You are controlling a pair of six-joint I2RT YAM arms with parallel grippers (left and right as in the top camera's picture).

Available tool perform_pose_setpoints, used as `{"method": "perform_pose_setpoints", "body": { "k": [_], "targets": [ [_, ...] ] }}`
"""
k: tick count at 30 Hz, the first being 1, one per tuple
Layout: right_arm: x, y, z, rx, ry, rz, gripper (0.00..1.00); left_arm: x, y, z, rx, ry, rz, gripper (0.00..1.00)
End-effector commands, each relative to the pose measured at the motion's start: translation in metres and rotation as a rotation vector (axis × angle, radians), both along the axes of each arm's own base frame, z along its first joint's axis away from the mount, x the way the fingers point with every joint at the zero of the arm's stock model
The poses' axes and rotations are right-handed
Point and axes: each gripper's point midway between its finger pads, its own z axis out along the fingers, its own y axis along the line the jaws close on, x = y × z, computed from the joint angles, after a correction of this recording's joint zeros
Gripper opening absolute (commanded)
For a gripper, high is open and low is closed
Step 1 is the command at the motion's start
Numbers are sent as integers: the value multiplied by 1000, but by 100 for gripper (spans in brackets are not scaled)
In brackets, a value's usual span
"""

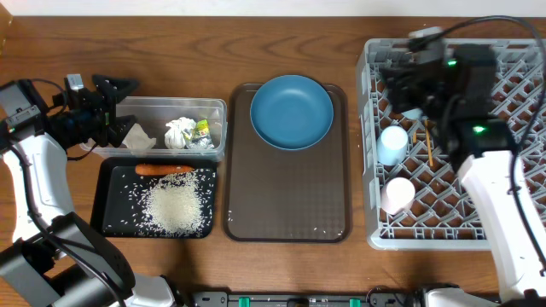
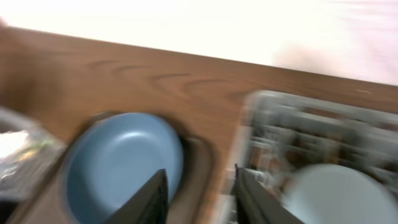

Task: Sort waste into correct bins and load items into the dishwasher rack
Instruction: 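Carry the bowl into the rack and set it tilted in the slots, then reach the right gripper back to the rim of the blue plate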

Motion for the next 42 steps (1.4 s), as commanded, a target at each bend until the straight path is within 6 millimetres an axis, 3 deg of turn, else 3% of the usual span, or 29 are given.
{"method": "perform_pose_setpoints", "body": {
  "k": [1,6,13,16,21,28,42],
  "targets": [
    [-16,48,-2,0,9,136,42,-3,-2,7,13,-31,-14,98],
    [-37,114,-27,-88,31,280,52,-3,-2,7,13,-31,-14,98],
    [-53,173,-92,-259,97,329,56,-3,-2,7,13,-31,-14,98],
    [-55,188,-117,-312,110,350,56,-3,-2,7,13,-31,-14,98],
    [-58,199,-152,-394,137,360,56,-3,-2,7,13,-31,-14,98],
    [-63,203,-180,-436,178,392,55,-3,-2,7,13,-31,-14,98],
    [-60,194,-188,-502,174,375,57,-3,-2,7,13,-31,-14,98]
  ]
}}
